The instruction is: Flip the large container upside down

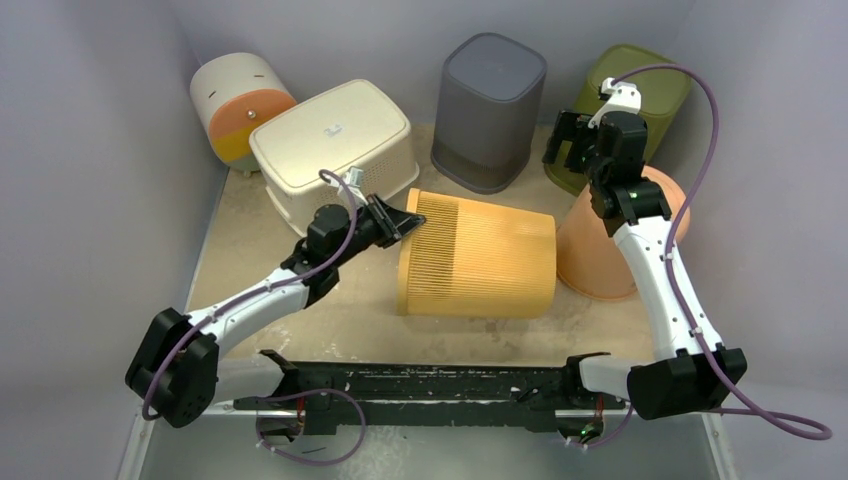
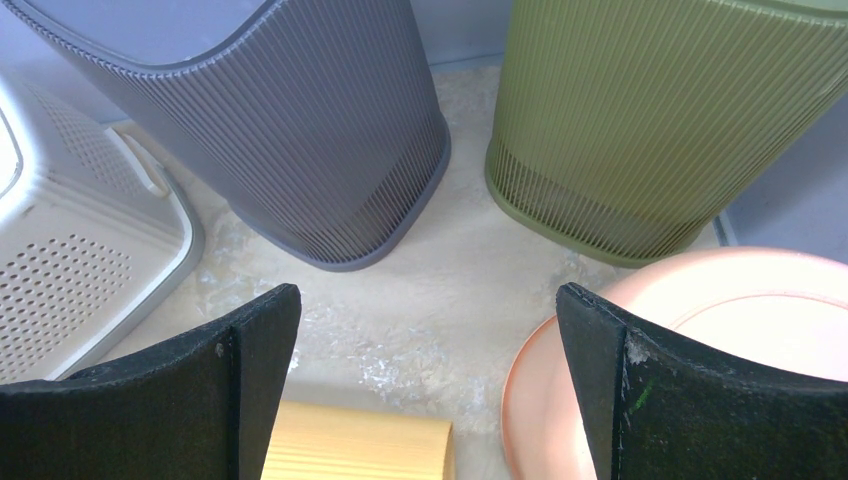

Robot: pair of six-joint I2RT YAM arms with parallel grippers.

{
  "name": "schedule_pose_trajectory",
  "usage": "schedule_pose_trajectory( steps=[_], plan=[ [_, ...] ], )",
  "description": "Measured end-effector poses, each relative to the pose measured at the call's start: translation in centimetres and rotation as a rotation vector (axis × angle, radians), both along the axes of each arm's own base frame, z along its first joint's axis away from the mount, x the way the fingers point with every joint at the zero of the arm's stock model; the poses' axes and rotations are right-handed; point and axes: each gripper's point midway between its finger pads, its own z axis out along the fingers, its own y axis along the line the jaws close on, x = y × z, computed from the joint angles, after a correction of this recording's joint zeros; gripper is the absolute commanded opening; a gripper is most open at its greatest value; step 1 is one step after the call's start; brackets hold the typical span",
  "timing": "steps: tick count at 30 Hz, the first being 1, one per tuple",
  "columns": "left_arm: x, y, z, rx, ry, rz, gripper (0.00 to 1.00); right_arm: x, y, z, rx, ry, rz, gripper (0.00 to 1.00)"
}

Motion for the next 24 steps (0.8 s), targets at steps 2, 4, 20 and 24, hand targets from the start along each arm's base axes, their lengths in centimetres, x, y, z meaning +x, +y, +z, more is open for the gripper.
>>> schedule_pose_trajectory(
  steps=[2, 4, 20, 24],
  plan=[
    [-0.5, 0.7, 0.4, -0.066, -0.012, -0.011, 0.0, 0.0, 0.0, 0.0, 0.0, 0.0, 0.0, 1.0],
    [-0.6, 1.5, 0.5, -0.13, -0.013, -0.011, 0.0, 0.0, 0.0, 0.0, 0.0, 0.0, 0.0, 1.0],
    [1.4, 1.6, 3.0, -0.71, 0.095, -0.069, 0.0, 0.3, 0.0, -0.6, -0.003, 0.016, -0.002, 1.0],
    [2.8, 0.5, 3.9, -0.775, 0.126, -0.091, 0.0, 0.5, 0.0, -0.9, -0.004, 0.023, -0.003, 1.0]
  ],
)
